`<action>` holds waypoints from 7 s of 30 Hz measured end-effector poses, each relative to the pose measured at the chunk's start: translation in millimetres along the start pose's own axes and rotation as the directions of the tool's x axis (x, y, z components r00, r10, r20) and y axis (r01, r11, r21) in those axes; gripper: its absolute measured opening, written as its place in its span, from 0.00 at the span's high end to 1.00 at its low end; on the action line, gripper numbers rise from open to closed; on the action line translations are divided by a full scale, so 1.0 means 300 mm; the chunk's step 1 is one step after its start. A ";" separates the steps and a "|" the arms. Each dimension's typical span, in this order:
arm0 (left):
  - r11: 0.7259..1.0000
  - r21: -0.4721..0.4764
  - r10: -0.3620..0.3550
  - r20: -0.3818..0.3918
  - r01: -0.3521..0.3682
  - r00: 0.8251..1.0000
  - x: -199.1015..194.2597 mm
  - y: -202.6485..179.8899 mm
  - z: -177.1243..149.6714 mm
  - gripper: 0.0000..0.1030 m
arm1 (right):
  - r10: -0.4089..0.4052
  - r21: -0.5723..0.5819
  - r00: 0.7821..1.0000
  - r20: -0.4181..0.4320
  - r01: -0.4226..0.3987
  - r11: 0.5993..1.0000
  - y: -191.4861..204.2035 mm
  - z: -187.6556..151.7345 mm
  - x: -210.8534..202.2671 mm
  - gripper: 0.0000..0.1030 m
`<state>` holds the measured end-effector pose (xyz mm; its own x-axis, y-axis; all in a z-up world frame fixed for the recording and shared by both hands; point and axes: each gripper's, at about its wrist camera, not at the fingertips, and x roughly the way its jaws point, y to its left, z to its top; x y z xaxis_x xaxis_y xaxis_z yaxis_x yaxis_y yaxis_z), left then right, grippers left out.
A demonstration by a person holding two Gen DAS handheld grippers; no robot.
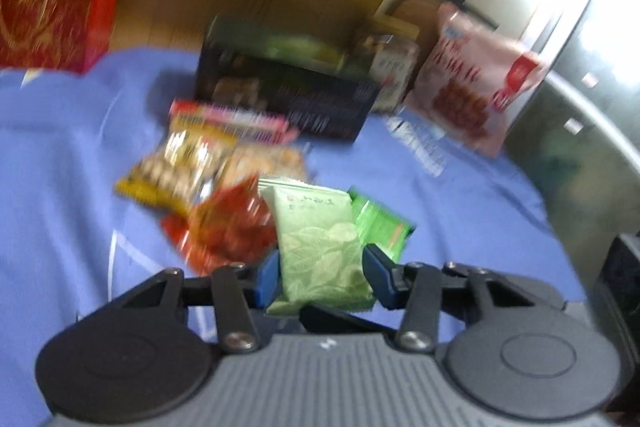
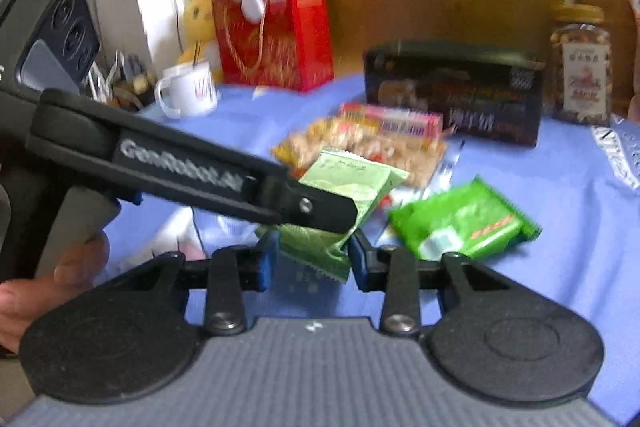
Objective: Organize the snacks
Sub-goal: 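Drop the pale green pack into the tin box with the left tool, then grasp the pink UHA candy box with the left tool, then lower the pink candy box into the tin box and release, then grasp the yellow peanut bag with the left tool, then drop the peanut bag into the tin box with the left tool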
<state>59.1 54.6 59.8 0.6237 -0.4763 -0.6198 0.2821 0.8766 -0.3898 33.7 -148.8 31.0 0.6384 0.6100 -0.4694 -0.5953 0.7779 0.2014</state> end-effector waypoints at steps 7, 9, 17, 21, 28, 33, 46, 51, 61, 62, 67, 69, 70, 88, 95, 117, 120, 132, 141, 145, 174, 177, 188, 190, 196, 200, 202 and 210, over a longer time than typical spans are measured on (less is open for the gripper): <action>0.999 0.052 -0.013 0.049 0.010 0.999 0.053 -0.047 0.173 0.57 | -0.073 0.000 0.993 0.092 0.074 0.997 -0.066 0.122 0.013 0.62; 0.999 0.036 -0.025 0.054 0.023 0.998 0.084 -0.038 0.239 0.57 | -0.083 0.013 0.991 0.107 0.082 0.997 -0.112 0.172 0.048 0.62; 0.998 -0.060 -0.014 0.096 0.019 0.995 0.247 0.078 0.504 0.51 | -0.066 0.140 0.992 0.112 0.050 0.989 -0.294 0.392 0.236 0.61; 0.993 -0.089 0.085 0.098 -0.076 0.992 0.307 0.143 0.556 0.43 | -0.142 0.191 0.985 0.096 0.121 0.974 -0.364 0.428 0.321 0.61; 0.991 -0.130 0.036 0.163 -0.015 0.986 0.157 0.243 0.474 0.43 | -0.102 0.324 0.986 0.128 0.055 0.944 -0.413 0.285 0.180 0.61; 0.990 -0.118 0.093 0.121 -0.078 0.988 0.113 0.292 0.383 0.40 | 0.003 0.429 0.999 0.052 -0.025 0.903 -0.411 0.171 0.173 0.60; 0.972 -0.201 0.113 -0.039 -0.119 0.993 0.291 0.452 0.357 0.41 | -0.037 0.468 0.998 -0.045 0.054 0.882 -0.458 0.223 0.337 0.60; 0.976 -0.187 0.105 -0.038 -0.110 0.994 0.333 0.445 0.345 0.46 | 0.008 0.491 0.995 -0.103 0.044 0.870 -0.463 0.204 0.412 0.63; 0.990 -0.104 0.103 0.064 -0.096 0.993 0.185 0.317 0.339 0.56 | -0.039 0.357 0.999 -0.013 0.041 0.933 -0.316 0.246 0.297 0.73; 0.991 -0.091 0.102 0.082 -0.094 0.991 0.157 0.294 0.333 0.56 | -0.043 0.345 0.999 0.002 0.040 0.938 -0.305 0.246 0.271 0.73; 0.996 -0.066 0.075 0.107 -0.068 0.991 0.083 0.202 0.280 0.56 | -0.084 0.292 0.994 0.063 0.062 0.954 -0.243 0.209 0.126 0.73; 0.996 -0.073 0.059 0.088 -0.052 0.994 0.095 0.166 0.250 0.56 | -0.105 0.278 0.992 0.066 0.083 0.957 -0.225 0.172 0.073 0.73; 0.996 -0.075 0.051 0.078 -0.046 0.996 0.097 0.152 0.232 0.56 | -0.115 0.271 0.991 0.064 0.093 0.958 -0.211 0.161 0.063 0.73; 0.996 -0.013 0.084 -0.005 -0.084 0.996 0.134 0.059 0.035 0.26 | -0.156 0.072 0.987 0.036 0.153 0.986 -0.101 0.003 0.000 0.65; 0.994 -0.090 0.059 -0.003 -0.059 0.998 0.079 0.115 0.014 0.25 | -0.160 0.043 0.987 0.030 0.159 0.986 -0.095 -0.013 0.015 0.65; 0.993 -0.115 0.000 -0.003 0.000 1.000 0.067 0.113 0.108 0.51 | -0.209 -0.043 0.974 0.093 0.213 0.976 -0.078 0.050 0.021 0.68; 0.998 -0.065 0.012 0.063 -0.008 0.998 0.082 0.083 0.229 0.51 | -0.244 -0.041 0.960 0.134 0.252 0.967 -0.114 0.130 0.058 0.68; 0.994 -0.080 0.080 0.035 -0.077 0.996 0.423 0.153 0.541 0.51 | -0.303 0.080 0.941 0.150 0.294 0.952 -0.378 0.394 0.289 0.66; 0.993 -0.092 0.084 0.132 -0.072 0.988 0.235 0.232 0.474 0.34 | -0.237 0.099 0.957 0.165 0.223 0.970 -0.314 0.327 0.216 0.65; 0.988 -0.125 0.099 0.103 -0.086 0.990 0.144 0.312 0.387 0.34 | -0.116 0.192 0.991 0.067 0.102 0.976 -0.310 0.242 0.205 0.65; 0.980 -0.174 0.086 -0.037 -0.092 0.996 0.055 0.312 0.036 0.55 | 0.242 0.234 0.957 -0.158 -0.202 0.951 -0.014 0.007 0.129 0.83; 0.982 -0.181 0.057 -0.026 -0.061 0.998 0.025 0.300 0.032 0.53 | 0.199 0.212 0.970 -0.139 -0.167 0.963 -0.019 -0.012 0.076 0.79; 0.982 -0.171 0.067 -0.058 -0.076 0.996 -0.040 0.314 -0.034 0.44 | 0.175 0.143 0.974 -0.144 -0.155 0.977 0.002 -0.025 0.092 0.66; 0.987 -0.130 0.086 -0.048 -0.091 0.995 -0.038 0.279 -0.056 0.45 | 0.168 0.118 0.976 -0.139 -0.152 0.981 0.024 -0.033 0.106 0.66; 0.992 -0.090 0.083 -0.048 -0.087 0.995 -0.041 0.204 -0.088 0.49 | 0.142 0.096 0.981 -0.130 -0.130 0.987 0.052 -0.025 0.122 0.78; 0.993 -0.115 0.022 -0.024 -0.024 0.999 -0.064 0.192 -0.049 0.49 | 0.131 0.116 0.987 -0.093 -0.120 0.986 0.025 -0.006 0.091 0.78; 0.996 -0.093 0.016 -0.006 -0.017 1.000 -0.063 0.171 -0.011 0.49 | 0.120 0.114 0.991 -0.058 -0.113 0.987 0.012 0.017 0.073 0.78; 0.999 -0.028 -0.023 0.054 0.025 0.998 0.080 0.098 0.292 0.49 | -0.033 0.125 0.994 0.105 0.019 0.992 -0.148 0.232 0.109 0.78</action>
<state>146.3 74.9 93.1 0.6557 -0.4923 -0.5725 0.2772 0.8622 -0.4239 114.9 -152.9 66.7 0.7050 0.5969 -0.3830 -0.5173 0.8023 0.2980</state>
